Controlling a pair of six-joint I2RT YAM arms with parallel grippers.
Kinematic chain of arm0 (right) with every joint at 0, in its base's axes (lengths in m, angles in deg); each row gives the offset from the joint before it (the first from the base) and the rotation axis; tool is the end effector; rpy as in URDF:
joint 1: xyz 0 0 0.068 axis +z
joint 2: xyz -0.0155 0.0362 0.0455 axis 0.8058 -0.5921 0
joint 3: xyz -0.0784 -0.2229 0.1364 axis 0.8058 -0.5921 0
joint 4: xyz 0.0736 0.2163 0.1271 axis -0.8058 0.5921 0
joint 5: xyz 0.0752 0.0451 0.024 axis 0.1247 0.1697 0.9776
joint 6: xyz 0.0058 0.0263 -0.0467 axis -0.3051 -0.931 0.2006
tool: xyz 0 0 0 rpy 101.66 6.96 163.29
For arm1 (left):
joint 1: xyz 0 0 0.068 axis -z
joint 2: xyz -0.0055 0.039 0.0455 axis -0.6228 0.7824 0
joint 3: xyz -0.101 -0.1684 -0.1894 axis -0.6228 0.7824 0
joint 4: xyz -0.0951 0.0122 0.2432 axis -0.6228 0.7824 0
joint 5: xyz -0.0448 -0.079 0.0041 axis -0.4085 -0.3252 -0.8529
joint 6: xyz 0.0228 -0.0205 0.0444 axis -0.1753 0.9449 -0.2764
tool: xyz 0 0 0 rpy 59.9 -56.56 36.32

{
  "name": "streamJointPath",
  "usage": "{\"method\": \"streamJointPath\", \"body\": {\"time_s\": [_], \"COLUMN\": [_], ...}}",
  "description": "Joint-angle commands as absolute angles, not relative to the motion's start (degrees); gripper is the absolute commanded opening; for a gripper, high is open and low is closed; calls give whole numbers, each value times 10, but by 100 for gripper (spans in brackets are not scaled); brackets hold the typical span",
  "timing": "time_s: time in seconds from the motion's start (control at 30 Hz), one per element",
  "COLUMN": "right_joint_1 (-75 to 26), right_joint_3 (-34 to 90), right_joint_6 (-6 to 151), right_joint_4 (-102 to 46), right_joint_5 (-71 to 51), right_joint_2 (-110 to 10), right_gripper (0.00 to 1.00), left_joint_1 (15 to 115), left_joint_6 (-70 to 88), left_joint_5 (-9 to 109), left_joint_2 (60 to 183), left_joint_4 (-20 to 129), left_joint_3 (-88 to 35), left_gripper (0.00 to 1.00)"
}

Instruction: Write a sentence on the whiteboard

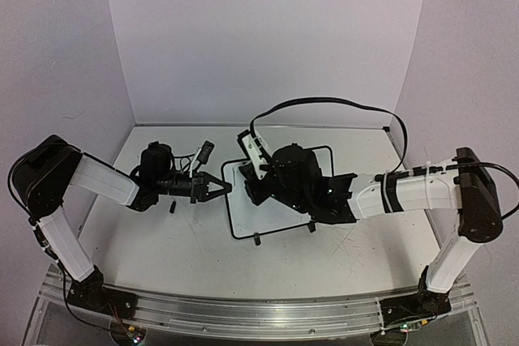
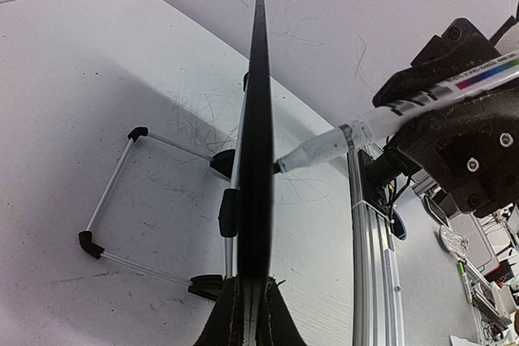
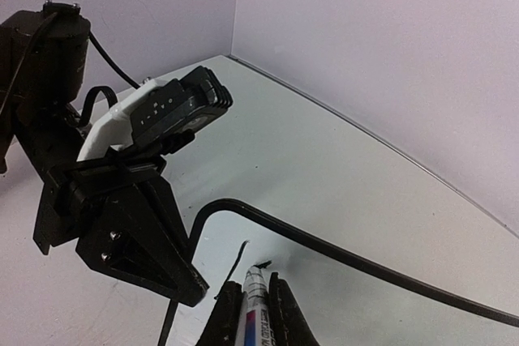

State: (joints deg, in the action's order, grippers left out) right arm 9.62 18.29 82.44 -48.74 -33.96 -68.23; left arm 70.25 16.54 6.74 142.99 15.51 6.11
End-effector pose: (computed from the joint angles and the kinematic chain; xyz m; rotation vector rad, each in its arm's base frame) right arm 0.1910 0.3580 0.2641 -0.8243 1.6248 0.4926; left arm 0.2639 -0.1960 0.1744 0.8827 1.7849 -1.4149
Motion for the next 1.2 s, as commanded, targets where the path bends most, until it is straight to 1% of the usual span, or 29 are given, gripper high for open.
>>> {"method": "streamJointPath", "body": {"time_s": [0.0, 0.3, 1.17], "right_joint_1": [94, 97, 98], "right_joint_3": [188, 187, 135], "right_joint_6": [806, 796, 776], "right_joint_4": [-494, -494, -483], "right_joint_5": [-329, -318, -379], "right_joint_2": [-694, -701, -662], "right_gripper": [0, 0, 0], "left_joint_1": [702, 702, 702], "left_joint_6": [158, 157, 156], "left_joint_5": [58, 58, 61], "left_joint_2": [1403, 1403, 1405], "left_joint_4": [146, 147, 150], "left_joint_3": [56, 55, 55], "left_gripper": [0, 0, 0]}}
